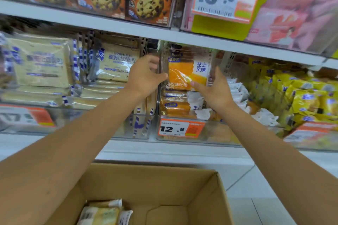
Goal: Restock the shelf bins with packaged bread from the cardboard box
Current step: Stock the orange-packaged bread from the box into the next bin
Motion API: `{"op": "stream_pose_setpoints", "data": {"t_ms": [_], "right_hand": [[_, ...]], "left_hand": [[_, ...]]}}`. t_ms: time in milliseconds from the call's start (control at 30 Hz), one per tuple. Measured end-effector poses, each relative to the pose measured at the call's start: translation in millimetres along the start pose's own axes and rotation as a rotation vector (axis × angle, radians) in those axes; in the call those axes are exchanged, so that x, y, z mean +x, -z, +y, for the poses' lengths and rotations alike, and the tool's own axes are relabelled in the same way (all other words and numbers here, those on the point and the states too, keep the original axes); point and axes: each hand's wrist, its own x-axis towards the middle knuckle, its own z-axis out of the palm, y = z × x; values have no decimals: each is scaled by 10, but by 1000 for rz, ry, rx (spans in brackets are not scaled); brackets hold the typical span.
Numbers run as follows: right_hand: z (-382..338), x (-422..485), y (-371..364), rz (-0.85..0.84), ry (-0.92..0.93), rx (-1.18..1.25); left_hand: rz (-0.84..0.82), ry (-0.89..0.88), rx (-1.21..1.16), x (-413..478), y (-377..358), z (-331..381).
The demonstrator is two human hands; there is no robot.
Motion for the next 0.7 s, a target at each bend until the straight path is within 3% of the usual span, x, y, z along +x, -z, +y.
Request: {"op": "stream_pose_setpoints", "data": {"t_ms": [133,233,333,567,700], "right_hand": [[-72,-481,36,177,173,-120],[-153,-1047,-67,152,231,-91],[25,-1608,-378,-52,175,-21],[1085,-2753,-1212,-612,-133,-211],[1593,-3061,-1610,-711,-313,-175]], "left_hand": [[63,16,-27,-591,197,83],[30,47,-83,-1171,343,12],[-12,135,63,-1771,435,-390],[-139,691,121,-2999,565,-2006],[-238,750,91,-3231,387,-2584]]}}
